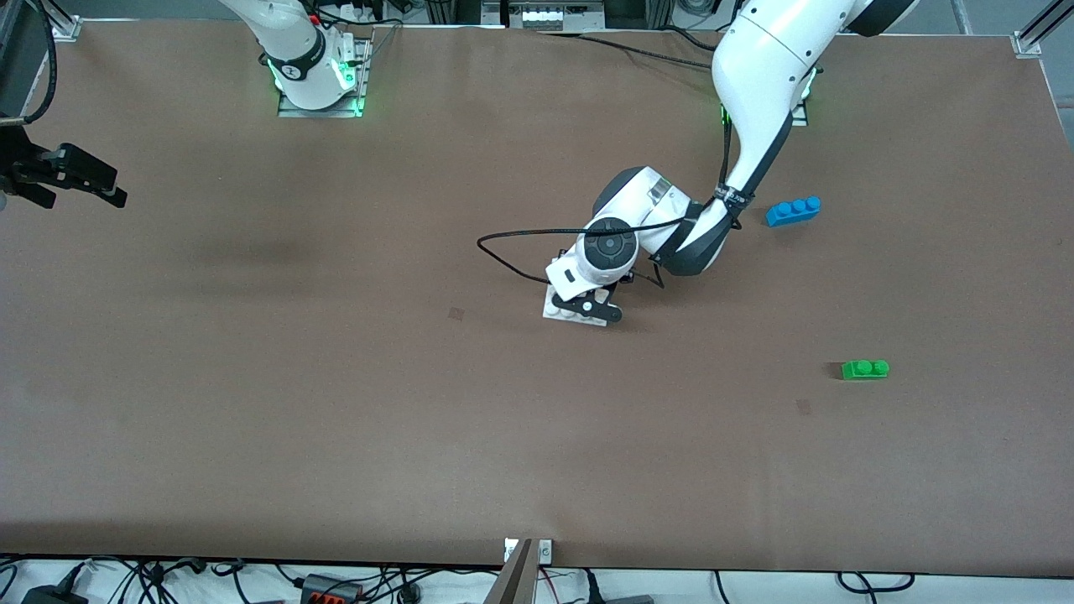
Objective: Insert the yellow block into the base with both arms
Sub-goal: 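Lower the yellow brick onto the plate studs and press down with the left gripper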
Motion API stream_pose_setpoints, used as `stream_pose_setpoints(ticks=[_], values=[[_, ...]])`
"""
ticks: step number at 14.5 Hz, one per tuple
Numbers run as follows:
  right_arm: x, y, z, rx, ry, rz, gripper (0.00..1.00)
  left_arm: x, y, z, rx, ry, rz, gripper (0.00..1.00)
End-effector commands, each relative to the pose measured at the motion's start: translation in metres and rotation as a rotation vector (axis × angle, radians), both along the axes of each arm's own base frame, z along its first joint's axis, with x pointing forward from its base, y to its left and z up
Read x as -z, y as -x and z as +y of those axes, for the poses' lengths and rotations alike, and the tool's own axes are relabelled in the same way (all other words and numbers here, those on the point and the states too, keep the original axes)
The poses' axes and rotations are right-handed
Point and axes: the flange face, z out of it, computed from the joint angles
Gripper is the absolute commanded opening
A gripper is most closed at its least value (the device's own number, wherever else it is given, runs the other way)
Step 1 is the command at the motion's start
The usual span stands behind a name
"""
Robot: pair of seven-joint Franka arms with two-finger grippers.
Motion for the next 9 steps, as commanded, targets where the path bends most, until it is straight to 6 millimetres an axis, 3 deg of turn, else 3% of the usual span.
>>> stream_pose_setpoints(ticks=[1, 9], values=[[-0.0038, 0.0022, 0.0026, 0.009, -0.014, -0.003, 1.0, 0.0063, -0.0086, -0.0086, -0.013, 0.023, 0.017, 0.36], [-0.0038, 0.0022, 0.0026, 0.009, -0.014, -0.003, 1.0, 0.0005, -0.0045, -0.0106, 0.046, -0.004, 0.095, 0.35]])
